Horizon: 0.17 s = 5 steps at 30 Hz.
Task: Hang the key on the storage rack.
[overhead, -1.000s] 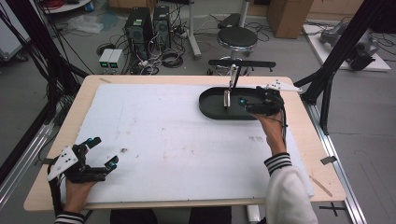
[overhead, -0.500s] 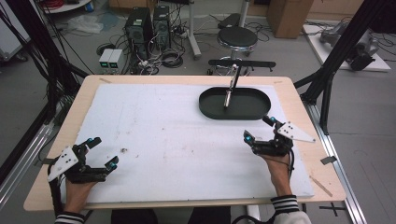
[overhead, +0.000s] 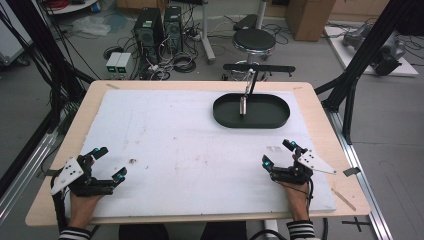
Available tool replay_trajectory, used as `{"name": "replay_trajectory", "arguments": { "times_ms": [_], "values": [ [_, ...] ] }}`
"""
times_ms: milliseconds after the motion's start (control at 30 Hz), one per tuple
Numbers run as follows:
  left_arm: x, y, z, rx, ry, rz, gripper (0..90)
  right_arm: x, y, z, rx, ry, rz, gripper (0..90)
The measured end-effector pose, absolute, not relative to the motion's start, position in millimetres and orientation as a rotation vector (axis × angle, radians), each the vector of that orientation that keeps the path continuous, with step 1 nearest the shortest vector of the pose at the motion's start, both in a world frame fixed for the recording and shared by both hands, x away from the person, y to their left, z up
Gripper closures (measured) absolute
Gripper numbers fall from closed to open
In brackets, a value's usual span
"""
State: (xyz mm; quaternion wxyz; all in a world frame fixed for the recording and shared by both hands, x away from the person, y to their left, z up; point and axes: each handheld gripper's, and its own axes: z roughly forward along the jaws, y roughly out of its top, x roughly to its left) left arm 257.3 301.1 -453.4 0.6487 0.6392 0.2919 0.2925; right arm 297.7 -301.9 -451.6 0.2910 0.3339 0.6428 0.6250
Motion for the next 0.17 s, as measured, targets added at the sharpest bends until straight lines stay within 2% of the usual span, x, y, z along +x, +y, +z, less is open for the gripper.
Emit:
{"name": "replay_trajectory", "arguments": {
  "times_ms": [167],
  "values": [
    [257.3,301.1,-453.4,1.453,0.665,0.665,1.7,297.9,-300.0,-451.6,0.897,1.731,1.652,0.3]
  ]
}}
